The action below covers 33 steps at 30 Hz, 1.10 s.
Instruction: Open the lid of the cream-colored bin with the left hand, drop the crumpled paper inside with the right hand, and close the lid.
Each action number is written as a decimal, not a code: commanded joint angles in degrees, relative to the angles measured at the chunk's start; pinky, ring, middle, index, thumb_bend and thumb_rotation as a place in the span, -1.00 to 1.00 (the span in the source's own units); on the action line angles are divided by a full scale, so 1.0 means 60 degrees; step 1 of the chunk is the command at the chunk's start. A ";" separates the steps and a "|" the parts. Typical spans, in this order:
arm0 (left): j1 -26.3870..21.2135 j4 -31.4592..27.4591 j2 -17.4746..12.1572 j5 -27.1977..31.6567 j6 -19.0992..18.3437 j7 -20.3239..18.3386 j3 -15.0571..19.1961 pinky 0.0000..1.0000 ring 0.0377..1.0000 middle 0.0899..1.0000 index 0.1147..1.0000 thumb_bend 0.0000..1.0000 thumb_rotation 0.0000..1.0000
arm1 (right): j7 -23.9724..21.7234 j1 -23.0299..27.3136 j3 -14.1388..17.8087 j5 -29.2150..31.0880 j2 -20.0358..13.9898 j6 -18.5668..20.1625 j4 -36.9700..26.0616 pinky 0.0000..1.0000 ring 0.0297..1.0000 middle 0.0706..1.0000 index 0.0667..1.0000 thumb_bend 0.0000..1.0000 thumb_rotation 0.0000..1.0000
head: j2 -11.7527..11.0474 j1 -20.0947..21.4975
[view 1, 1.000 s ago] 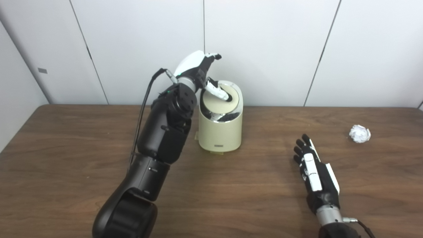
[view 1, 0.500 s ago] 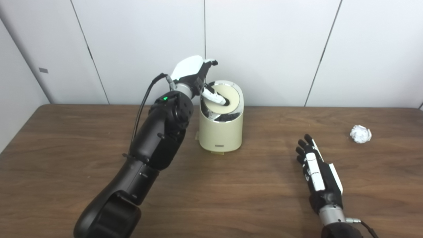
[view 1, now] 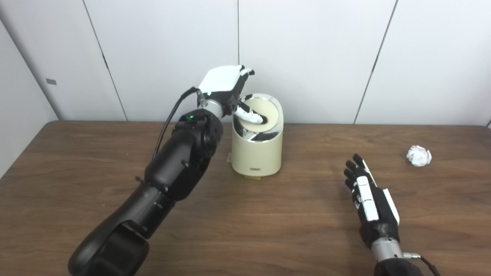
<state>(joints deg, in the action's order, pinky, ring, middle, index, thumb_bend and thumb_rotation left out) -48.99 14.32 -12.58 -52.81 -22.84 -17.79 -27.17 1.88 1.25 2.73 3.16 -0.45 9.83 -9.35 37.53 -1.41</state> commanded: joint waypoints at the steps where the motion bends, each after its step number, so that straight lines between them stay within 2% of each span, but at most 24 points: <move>1: -0.0201 0.0060 -0.0104 -0.0357 0.0186 0.0021 -0.0256 0.69 0.85 0.93 0.88 0.94 -0.88 | -0.0094 0.0250 0.0014 0.0068 -0.0032 -0.0293 -0.0234 0.94 0.90 0.89 0.92 0.02 0.74 | 0.0003 -0.0002; 5: -0.0090 0.0268 -0.0085 -0.0330 0.0387 0.0159 -0.0401 0.68 0.83 0.92 0.88 0.95 -0.91 | -0.0054 0.0281 0.0068 0.0155 0.0021 -0.0227 -0.0210 0.94 0.90 0.89 0.91 0.01 0.73 | -0.0007 0.0012; 14: -0.0217 0.0273 -0.0309 -0.0429 0.0430 -0.0054 -0.0504 0.71 0.87 0.94 0.91 0.97 -0.84 | -0.0025 0.0415 0.0075 0.0104 -0.0011 -0.0344 -0.0019 0.93 0.89 0.88 0.90 -0.01 0.75 | -0.0068 0.0003; 24: -0.0326 0.0597 -0.0492 -0.0806 0.0731 -0.0052 -0.0996 0.74 0.87 0.93 0.93 1.00 -0.84 | -0.0116 0.0610 0.0129 0.0321 -0.0036 -0.0562 0.0231 0.96 0.91 0.90 0.92 0.02 0.74 | -0.0161 0.0015; 30: -0.0351 0.0615 -0.0518 -0.0710 0.0817 -0.0067 -0.0936 0.74 0.87 0.92 0.93 1.00 -0.84 | -0.0099 0.0713 0.0148 0.0369 -0.0002 -0.0670 0.0331 0.96 0.90 0.90 0.91 -0.01 0.72 | -0.0220 -0.0032; 33: -0.0403 0.0567 -0.0478 -0.0550 0.0673 -0.0102 -0.0711 0.73 0.86 0.91 0.93 0.99 -0.83 | -0.0074 0.0737 0.0137 0.0328 -0.0009 -0.0759 0.0407 0.96 0.90 0.89 0.90 0.00 0.72 | -0.0253 -0.0057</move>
<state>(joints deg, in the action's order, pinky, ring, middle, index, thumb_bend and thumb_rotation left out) -50.58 16.33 -15.07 -55.98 -18.65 -16.74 -31.40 1.72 3.58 3.32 5.08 -0.50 8.44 -5.59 35.95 -1.67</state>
